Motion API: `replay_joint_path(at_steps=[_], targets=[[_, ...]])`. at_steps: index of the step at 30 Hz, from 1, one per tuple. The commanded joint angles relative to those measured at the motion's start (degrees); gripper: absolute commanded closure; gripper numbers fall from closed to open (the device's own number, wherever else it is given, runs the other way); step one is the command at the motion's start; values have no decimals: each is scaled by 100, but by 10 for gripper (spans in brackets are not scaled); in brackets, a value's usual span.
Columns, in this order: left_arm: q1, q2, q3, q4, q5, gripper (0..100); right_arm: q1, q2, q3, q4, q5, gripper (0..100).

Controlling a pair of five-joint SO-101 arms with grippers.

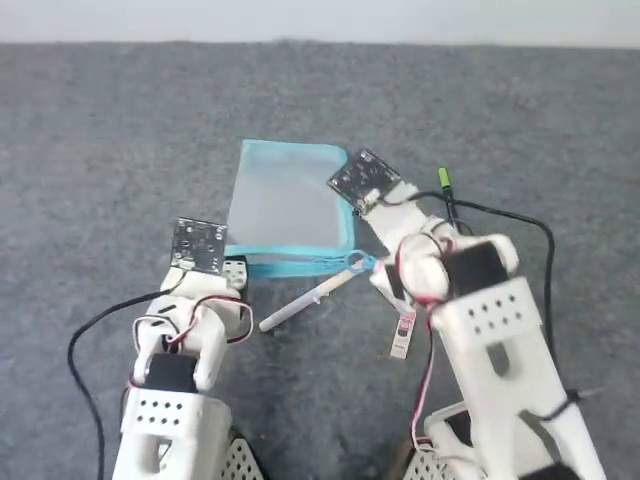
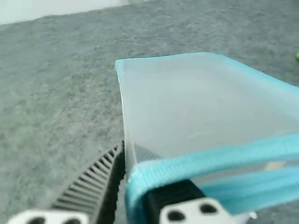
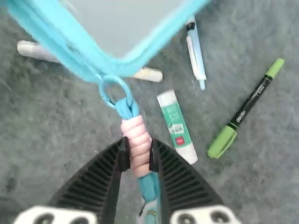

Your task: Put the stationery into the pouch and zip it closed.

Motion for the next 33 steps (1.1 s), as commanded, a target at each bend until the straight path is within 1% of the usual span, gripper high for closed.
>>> replay_joint_path(at_steps=[1,7,9,12,14,16,18,21,25,27,30,33], targets=[[-352,-114,-365,-167,79,991,189,251,-484,-145,-97,992],[-396,-114,-365,-167,88,991,127,453,-492,-180,-97,991],[-396,-114,-365,-167,88,991,-40,444,-492,-75,-185,981],[-440,-114,-374,-167,211,991,-303,444,-492,154,-431,887],[-738,-114,-453,-176,352,991,-268,470,-492,215,-457,812],[-1143,-114,-549,-176,396,991,-4,532,-440,321,-457,754],[-1415,-114,-576,-176,404,991,374,629,-369,338,-457,728],[-1495,-114,-585,-185,536,991,980,936,-369,286,-492,729],[-1530,-114,-593,-193,589,991,1402,1578,-369,286,-457,728],[-1530,-114,-593,-193,580,990,1446,1824,-334,180,-422,727],[-1530,-114,-593,-193,571,990,1323,2097,-273,-31,18,725],[-1512,-114,-593,-193,563,990,1130,2290,-70,-479,299,724]])
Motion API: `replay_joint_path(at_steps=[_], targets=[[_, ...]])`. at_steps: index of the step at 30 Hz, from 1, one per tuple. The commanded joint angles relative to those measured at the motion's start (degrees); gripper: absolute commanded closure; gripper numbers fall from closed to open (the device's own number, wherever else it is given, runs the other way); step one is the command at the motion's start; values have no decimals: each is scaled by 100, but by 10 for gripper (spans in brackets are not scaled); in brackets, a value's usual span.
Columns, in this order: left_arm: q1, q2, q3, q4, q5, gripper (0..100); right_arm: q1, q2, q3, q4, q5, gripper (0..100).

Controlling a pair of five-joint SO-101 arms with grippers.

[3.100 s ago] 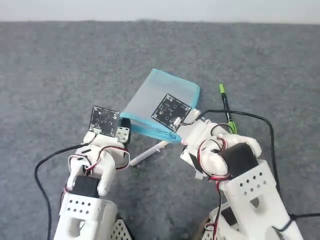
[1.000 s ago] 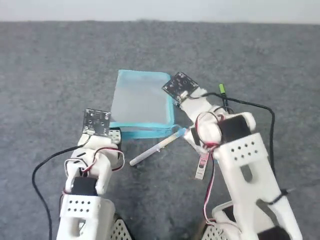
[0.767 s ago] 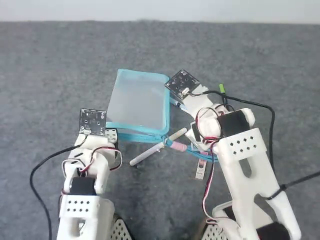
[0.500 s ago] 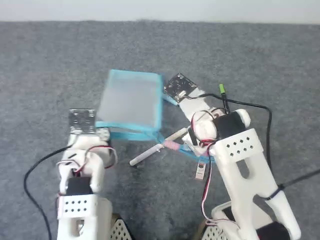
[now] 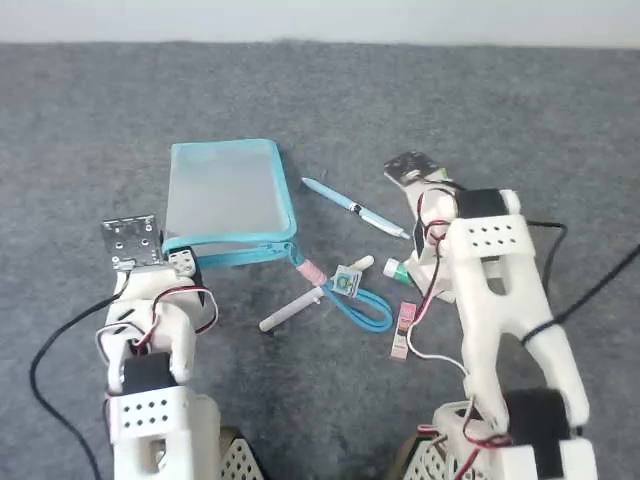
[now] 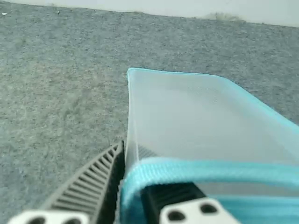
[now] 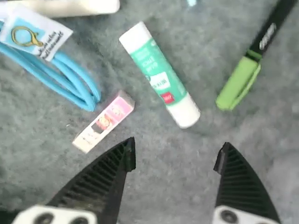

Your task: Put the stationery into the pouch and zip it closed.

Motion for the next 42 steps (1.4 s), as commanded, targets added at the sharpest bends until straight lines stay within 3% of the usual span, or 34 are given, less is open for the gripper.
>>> replay_joint_path(at_steps=[1,10,16,20,23,29,34,38,42], targets=[[0,-114,-391,-193,62,990,-233,84,105,-558,404,724],[18,-114,-356,-193,62,989,-286,936,404,-1464,941,734],[18,-114,-356,-193,62,989,-286,1473,413,-1657,897,830],[18,-114,-347,-193,70,989,-31,1613,413,-1648,325,883],[97,-114,-347,-193,70,989,347,1534,387,-1648,-88,980],[703,-79,-198,-193,53,989,769,936,387,-1305,-229,991],[1837,-70,13,-308,-149,989,725,-48,387,-558,-229,992],[2593,-70,180,-624,-141,989,259,-1156,387,75,-237,992],[2673,-70,189,-695,-123,989,-356,-2273,387,690,-237,992]])
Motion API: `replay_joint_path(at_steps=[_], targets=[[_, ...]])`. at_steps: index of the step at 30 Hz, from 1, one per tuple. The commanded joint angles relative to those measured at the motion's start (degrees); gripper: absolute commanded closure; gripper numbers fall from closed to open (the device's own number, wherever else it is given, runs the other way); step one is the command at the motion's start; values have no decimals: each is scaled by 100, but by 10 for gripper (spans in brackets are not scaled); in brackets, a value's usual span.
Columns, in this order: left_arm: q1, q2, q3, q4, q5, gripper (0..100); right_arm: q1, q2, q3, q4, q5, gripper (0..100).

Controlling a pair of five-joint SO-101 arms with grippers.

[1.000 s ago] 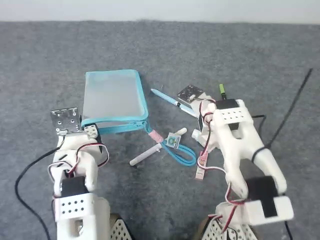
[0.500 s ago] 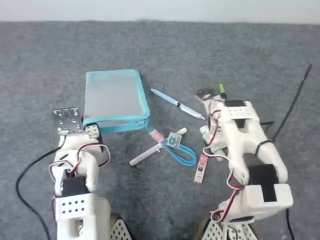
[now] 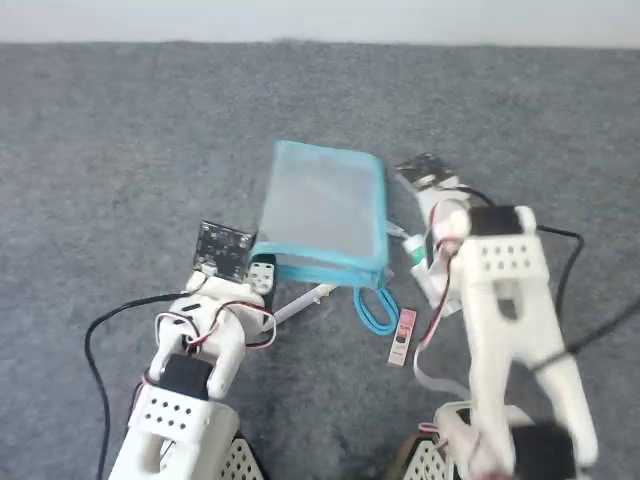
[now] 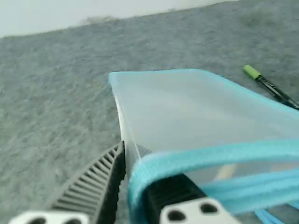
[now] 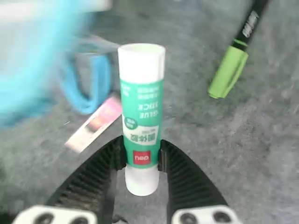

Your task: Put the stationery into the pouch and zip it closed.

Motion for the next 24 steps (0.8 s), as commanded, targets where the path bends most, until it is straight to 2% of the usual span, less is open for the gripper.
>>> replay_joint_path(at_steps=[1,6,10,15,24], targets=[[149,-70,-92,-237,-35,989,-479,-1244,-70,593,-79,992],[149,-70,-92,-237,-44,989,-1543,-2273,-70,1262,26,992],[149,-70,-92,-237,-53,989,-2554,-2343,-79,1341,-185,992],[149,-70,-92,-237,-62,989,-2589,-1393,-387,1112,-308,992],[149,-70,-92,-237,-149,989,-2580,1191,-2558,1402,-686,992]])
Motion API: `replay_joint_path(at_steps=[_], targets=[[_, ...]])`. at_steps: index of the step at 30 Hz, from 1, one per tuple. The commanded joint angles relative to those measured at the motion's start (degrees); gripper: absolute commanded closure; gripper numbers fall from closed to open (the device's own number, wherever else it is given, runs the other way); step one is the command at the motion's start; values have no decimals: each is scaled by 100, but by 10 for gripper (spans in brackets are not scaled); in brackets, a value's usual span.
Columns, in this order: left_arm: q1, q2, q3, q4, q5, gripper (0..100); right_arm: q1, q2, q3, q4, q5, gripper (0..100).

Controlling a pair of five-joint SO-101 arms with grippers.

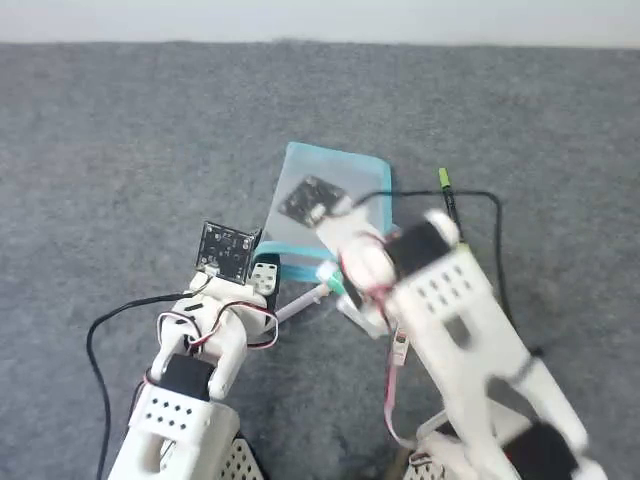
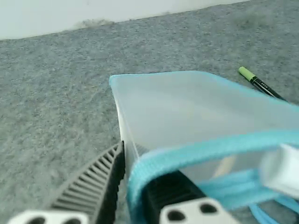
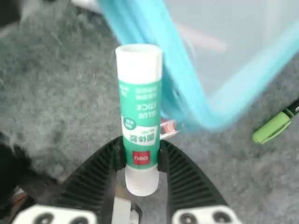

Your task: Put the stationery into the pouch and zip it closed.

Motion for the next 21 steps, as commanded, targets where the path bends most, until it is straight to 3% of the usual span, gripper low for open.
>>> replay_joint_path(at_steps=[1,10,16,18,21], targets=[[70,-70,-84,-185,-255,989,-13,989,-1160,251,-264,992],[114,-70,-66,-176,-378,989,629,2545,-3253,567,-862,992],[782,-105,92,-167,-695,989,488,3213,-4185,567,-1108,987],[862,-114,110,-167,-712,989,365,3433,-4422,567,-1081,940],[853,-114,119,-167,-712,989,127,3705,-4633,558,-1081,792]])
